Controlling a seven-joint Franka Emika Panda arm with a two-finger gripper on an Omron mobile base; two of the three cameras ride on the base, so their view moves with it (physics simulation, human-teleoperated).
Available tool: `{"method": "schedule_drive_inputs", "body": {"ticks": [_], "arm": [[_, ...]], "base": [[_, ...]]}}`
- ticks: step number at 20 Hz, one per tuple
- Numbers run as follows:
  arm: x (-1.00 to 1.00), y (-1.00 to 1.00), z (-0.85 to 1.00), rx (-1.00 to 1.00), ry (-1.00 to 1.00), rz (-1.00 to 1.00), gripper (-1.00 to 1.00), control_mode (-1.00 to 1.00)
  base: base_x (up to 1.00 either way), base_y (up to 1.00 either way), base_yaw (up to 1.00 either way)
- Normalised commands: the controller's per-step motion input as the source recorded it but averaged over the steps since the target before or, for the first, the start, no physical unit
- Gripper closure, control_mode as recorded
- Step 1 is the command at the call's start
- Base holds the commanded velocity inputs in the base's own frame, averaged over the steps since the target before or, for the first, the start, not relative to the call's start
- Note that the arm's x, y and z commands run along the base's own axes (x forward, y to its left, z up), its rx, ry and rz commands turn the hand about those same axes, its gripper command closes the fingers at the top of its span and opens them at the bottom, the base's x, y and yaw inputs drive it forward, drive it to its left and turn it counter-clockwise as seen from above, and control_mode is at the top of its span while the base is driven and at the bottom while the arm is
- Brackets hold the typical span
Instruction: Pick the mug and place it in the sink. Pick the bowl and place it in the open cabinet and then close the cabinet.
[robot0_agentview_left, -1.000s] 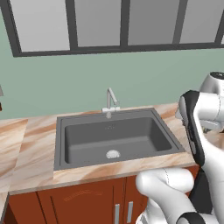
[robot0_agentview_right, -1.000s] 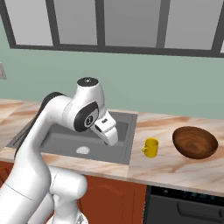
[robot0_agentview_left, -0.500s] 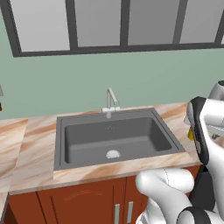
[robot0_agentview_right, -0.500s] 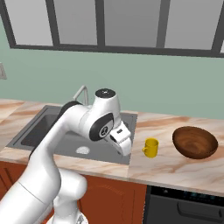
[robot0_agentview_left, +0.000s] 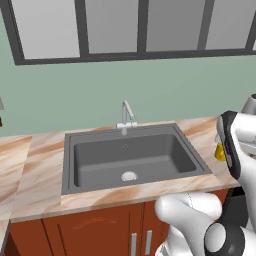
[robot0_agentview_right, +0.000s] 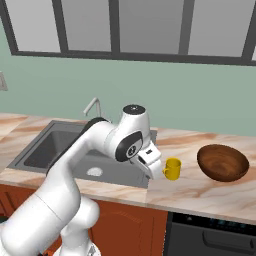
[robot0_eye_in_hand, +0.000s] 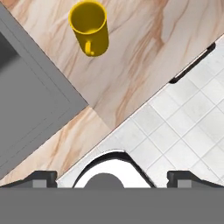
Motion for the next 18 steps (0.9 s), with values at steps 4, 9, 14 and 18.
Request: {"method": "schedule_drive_inputs", "body": {"ticks": [4, 9, 14, 18], "arm": [[0.26, -0.15, 0.00, 0.00, 0.04, 0.00, -1.00, -1.00], [0.21, -0.17, -0.12, 0.00, 0.05, 0.00, -1.00, -1.00], [0.16, -0.13, -0.22, 0.00, 0.02, 0.00, -1.00, -1.00], [0.16, -0.04, -0.18, 0.00, 0.00, 0.00, -1.00, -1.00]], "base": [[0.00, 0.00, 0.00], [0.00, 0.00, 0.00], [0.00, 0.00, 0.00], [0.00, 0.00, 0.00]]}}
